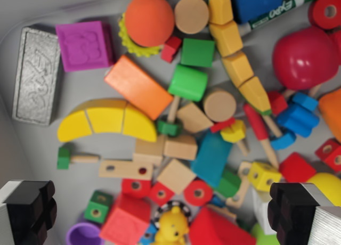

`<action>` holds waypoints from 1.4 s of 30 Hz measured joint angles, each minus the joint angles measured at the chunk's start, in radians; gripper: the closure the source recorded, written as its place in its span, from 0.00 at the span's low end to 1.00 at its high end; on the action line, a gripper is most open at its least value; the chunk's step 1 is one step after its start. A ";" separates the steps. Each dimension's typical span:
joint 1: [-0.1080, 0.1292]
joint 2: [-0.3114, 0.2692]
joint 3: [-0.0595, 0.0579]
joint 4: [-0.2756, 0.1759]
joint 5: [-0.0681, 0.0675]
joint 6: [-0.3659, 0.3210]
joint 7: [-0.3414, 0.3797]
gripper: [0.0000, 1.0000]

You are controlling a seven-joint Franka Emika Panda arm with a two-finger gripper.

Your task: Pick an object from the bin

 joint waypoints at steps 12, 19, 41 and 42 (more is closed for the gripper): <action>0.019 0.015 0.001 -0.025 0.000 0.036 0.131 0.00; 0.032 0.026 0.001 -0.040 0.000 0.060 0.217 0.00; 0.078 0.074 0.001 -0.080 0.000 0.141 0.515 0.00; 0.081 0.077 0.001 -0.082 0.000 0.145 0.530 0.00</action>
